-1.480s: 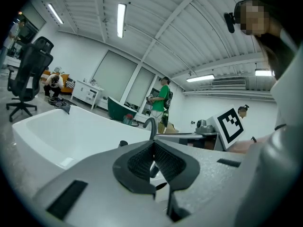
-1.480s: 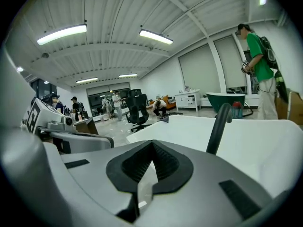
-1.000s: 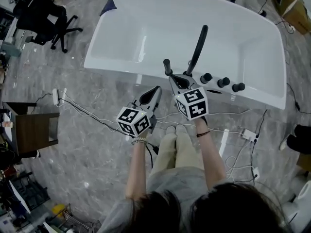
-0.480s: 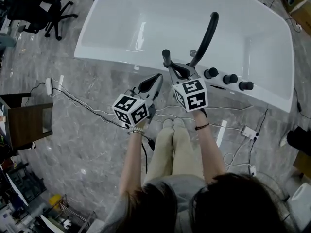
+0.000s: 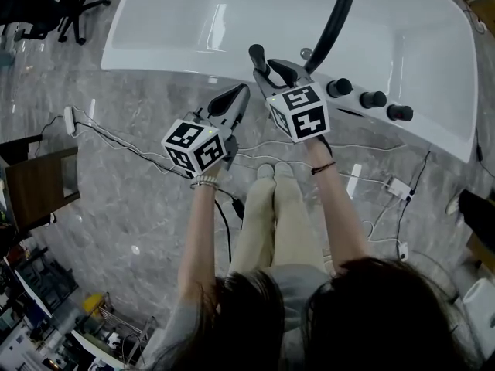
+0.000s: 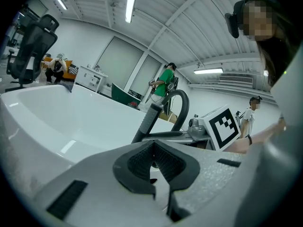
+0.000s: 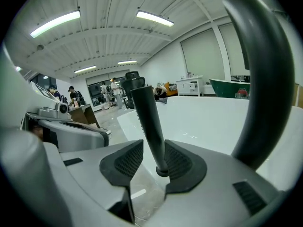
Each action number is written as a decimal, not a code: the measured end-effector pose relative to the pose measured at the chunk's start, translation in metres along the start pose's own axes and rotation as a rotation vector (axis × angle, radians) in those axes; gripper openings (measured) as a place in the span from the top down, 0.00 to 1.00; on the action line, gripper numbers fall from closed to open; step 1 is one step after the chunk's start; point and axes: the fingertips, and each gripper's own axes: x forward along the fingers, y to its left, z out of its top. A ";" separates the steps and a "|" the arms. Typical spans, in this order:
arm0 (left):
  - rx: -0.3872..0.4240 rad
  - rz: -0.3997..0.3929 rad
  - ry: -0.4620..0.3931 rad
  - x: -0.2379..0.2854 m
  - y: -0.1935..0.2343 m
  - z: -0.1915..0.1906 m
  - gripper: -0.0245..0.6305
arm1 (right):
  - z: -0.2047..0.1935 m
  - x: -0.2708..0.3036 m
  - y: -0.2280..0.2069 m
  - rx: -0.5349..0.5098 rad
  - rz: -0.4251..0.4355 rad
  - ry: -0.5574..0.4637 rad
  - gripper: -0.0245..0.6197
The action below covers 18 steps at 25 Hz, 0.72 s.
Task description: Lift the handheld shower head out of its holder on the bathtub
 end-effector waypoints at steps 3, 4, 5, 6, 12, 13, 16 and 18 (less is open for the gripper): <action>-0.002 0.005 0.001 0.002 0.005 -0.002 0.96 | -0.002 0.008 0.000 -0.005 0.009 0.006 0.77; -0.001 0.006 0.002 0.002 0.006 -0.002 0.96 | -0.003 0.010 -0.001 -0.006 0.010 0.009 0.76; -0.001 0.008 0.003 0.003 0.007 -0.003 0.96 | -0.004 0.012 -0.001 -0.007 0.012 0.012 0.75; -0.001 0.010 0.004 0.003 0.009 -0.004 0.96 | -0.006 0.014 -0.002 -0.007 0.012 0.015 0.75; -0.009 0.026 0.006 -0.001 0.016 -0.008 0.96 | -0.010 0.021 -0.002 0.002 0.000 0.017 0.75; -0.011 0.029 0.007 -0.001 0.017 -0.009 0.96 | -0.011 0.022 -0.002 0.003 0.000 0.017 0.75; -0.016 0.037 0.008 -0.001 0.020 -0.014 0.96 | -0.016 0.028 -0.005 0.007 -0.003 0.021 0.74; -0.020 0.040 0.006 -0.001 0.022 -0.015 0.96 | -0.017 0.031 -0.006 0.005 -0.009 0.025 0.72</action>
